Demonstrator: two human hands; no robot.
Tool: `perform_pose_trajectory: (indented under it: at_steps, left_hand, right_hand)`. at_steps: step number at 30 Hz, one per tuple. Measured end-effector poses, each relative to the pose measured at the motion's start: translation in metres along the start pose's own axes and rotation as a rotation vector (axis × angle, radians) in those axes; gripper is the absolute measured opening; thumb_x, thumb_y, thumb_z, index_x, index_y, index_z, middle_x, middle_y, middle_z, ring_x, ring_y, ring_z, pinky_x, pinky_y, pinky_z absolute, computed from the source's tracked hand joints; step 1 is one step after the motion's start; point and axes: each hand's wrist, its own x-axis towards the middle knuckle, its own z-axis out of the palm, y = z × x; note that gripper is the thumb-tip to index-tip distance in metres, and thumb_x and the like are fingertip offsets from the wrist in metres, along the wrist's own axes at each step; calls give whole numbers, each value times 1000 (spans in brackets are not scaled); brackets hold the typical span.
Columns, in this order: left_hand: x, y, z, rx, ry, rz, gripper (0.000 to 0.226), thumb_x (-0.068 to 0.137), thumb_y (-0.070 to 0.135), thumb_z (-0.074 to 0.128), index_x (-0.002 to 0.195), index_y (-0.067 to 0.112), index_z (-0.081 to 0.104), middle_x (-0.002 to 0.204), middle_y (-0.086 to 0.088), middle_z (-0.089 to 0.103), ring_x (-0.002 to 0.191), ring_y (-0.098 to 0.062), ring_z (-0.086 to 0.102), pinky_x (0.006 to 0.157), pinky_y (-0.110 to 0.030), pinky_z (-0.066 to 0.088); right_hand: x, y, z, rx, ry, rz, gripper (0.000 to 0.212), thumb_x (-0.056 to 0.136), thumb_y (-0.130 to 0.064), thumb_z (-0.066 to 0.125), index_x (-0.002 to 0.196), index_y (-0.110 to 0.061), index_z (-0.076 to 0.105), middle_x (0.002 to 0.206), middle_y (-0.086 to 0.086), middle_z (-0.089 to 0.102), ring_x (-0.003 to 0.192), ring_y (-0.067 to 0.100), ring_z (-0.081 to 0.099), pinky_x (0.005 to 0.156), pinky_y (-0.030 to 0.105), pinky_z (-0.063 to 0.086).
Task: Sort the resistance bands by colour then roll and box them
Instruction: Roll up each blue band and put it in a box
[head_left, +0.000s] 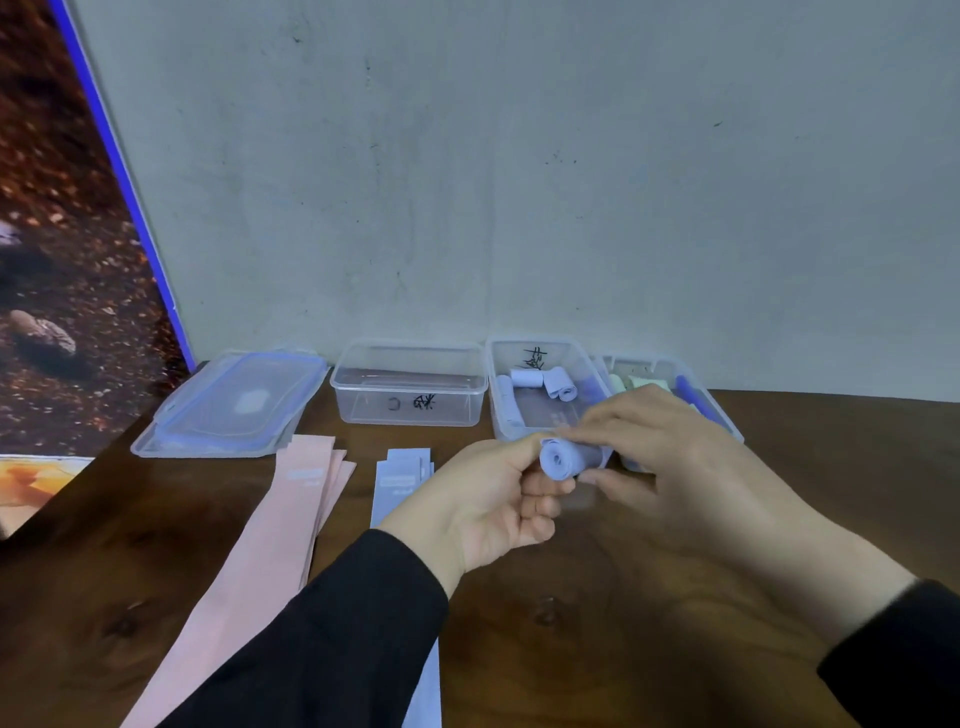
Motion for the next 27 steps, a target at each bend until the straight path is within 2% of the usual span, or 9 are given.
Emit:
perform_pose_trajectory:
  at_steps: [3, 8, 11, 13, 16, 19, 21, 24, 27]
  left_hand:
    - [17, 6, 1, 10, 20, -32, 22, 96, 27, 63, 81, 12, 68, 61, -5, 59, 48, -12, 41, 45, -19, 32]
    - [40, 22, 1, 12, 7, 0, 31, 93, 39, 67, 78, 12, 69, 60, -5, 59, 46, -12, 40, 43, -20, 30]
    - [56, 31, -5, 148, 81, 231, 51, 97, 51, 57, 79, 7, 74, 60, -6, 63, 48, -16, 43, 45, -24, 33]
    - [71, 26, -21, 361, 304, 545, 50, 101, 44, 53, 74, 6, 71, 55, -3, 59, 50, -16, 45, 51, -27, 35]
    - [100, 3, -51, 742, 634, 992, 37, 101, 34, 52, 69, 15, 61, 63, 7, 47, 61, -13, 44, 55, -32, 34]
    - [115, -12, -59, 1011, 619, 1040, 27, 97, 35, 52, 88, 18, 72, 87, 11, 57, 82, -16, 56, 62, -32, 48]
    - [119, -15, -59, 1137, 614, 1073, 24, 96, 34, 60, 84, 19, 74, 90, 9, 61, 84, -17, 58, 60, -30, 47]
    - [124, -14, -63, 1202, 621, 1123, 36, 92, 48, 60, 72, 20, 73, 87, 8, 61, 80, -16, 57, 56, -27, 42]
    - [126, -12, -64, 1239, 604, 1148, 45, 86, 59, 58, 68, 20, 71, 88, 5, 62, 78, -18, 56, 56, -31, 45]
  right_hand:
    - [6, 5, 4, 14, -17, 29, 25, 88, -35, 75, 112, -31, 74, 105, -21, 66, 99, -1, 53, 90, 14, 40]
    - [28, 21, 5, 9, -35, 107, 24, 88, -29, 78, 112, -30, 72, 104, -20, 67, 97, 7, 59, 82, 24, 47]
    - [53, 26, -1, 26, -62, 256, 10, 86, -41, 68, 95, -40, 63, 90, -27, 59, 89, -5, 54, 73, 12, 38]
    - [74, 33, -5, 50, -78, 407, 9, 85, -41, 68, 84, -40, 59, 81, -23, 59, 74, -8, 53, 64, 9, 37]
    - [106, 58, -2, 54, -198, 652, 9, 86, -34, 70, 79, -29, 67, 68, -11, 65, 45, 5, 50, 51, 21, 41]
    - [137, 83, 17, -56, -385, 753, 19, 85, -26, 72, 77, -9, 73, 65, 5, 63, 51, 18, 47, 51, 26, 40]
    - [151, 91, 36, -122, -541, 800, 25, 83, -26, 71, 73, -3, 72, 57, 7, 61, 47, 21, 46, 46, 21, 37]
    - [161, 101, 68, -254, -735, 830, 26, 76, -25, 69, 56, -9, 63, 42, 4, 58, 34, 19, 44, 47, 18, 35]
    - [164, 108, 95, -370, -812, 814, 27, 75, -25, 67, 53, -13, 58, 45, 5, 60, 37, 21, 49, 51, 21, 38]
